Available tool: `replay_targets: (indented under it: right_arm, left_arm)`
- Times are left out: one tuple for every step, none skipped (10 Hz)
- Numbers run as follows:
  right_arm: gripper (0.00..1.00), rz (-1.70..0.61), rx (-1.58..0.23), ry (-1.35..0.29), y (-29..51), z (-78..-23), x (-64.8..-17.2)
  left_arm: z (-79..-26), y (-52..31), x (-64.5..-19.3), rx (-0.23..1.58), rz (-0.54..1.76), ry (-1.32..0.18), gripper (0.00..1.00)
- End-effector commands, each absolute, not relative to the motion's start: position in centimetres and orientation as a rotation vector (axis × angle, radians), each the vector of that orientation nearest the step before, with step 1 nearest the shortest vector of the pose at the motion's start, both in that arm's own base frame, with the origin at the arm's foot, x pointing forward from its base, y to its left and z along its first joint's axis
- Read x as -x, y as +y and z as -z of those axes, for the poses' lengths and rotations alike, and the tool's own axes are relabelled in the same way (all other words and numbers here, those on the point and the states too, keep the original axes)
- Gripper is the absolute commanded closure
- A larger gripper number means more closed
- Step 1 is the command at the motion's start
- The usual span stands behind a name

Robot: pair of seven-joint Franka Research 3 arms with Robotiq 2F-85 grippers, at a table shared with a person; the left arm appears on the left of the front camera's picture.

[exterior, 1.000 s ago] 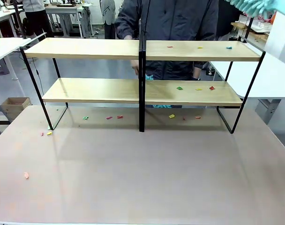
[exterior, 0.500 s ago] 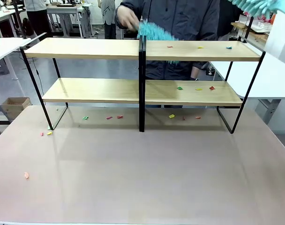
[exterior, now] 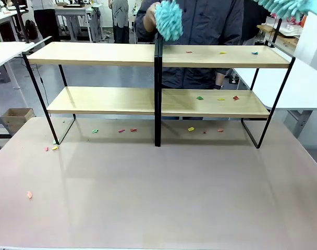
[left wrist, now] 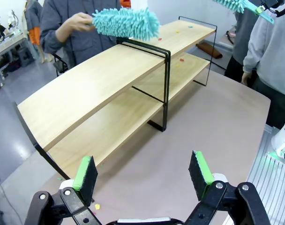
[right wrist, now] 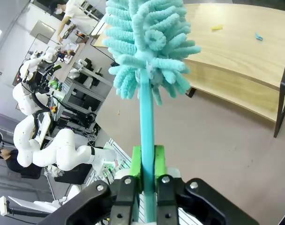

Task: Clean the shelves.
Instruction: Clean another randomly selected level of the Shelf with the Duster.

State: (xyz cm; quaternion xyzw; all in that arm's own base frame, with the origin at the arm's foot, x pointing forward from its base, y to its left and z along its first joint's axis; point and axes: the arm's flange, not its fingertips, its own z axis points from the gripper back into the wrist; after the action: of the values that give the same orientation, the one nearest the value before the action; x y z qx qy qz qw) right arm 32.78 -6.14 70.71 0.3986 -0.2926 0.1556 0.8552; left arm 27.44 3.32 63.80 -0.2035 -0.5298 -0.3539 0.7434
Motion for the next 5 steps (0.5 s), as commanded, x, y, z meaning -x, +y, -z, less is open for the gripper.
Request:
replay_targets:
  right_arm:
    - [0.88,-0.343,-0.849,-0.631,-6.1,-70.9,-32.6]
    - [0.88,-0.343,-0.849,-0.631,-6.1,-70.9,-32.6]
    - [0.88,-0.343,-0.849,-0.631,-6.1,-70.9,-32.6]
    - [0.88,-0.327,-0.838,-0.615,-6.1,-70.7,-32.8]
    - [0.88,-0.385,-0.858,-0.626,-5.4,-71.7,-31.7]
  left_arm:
    - [-63.6,3.3,-27.5,0.452,0.784,-1.163,0.0]
    - [-63.6,3.3,-27.5,0.452,0.784,-1.163,0.0]
    - [-63.6,3.3,-27.5,0.452,0.784,-1.163,0.0]
    - [-63.6,3.3,-27.5,0.452,0.784,-1.163,0.0]
    - [-63.6,3.3,-27.5,0.452,0.784,-1.163,0.0]
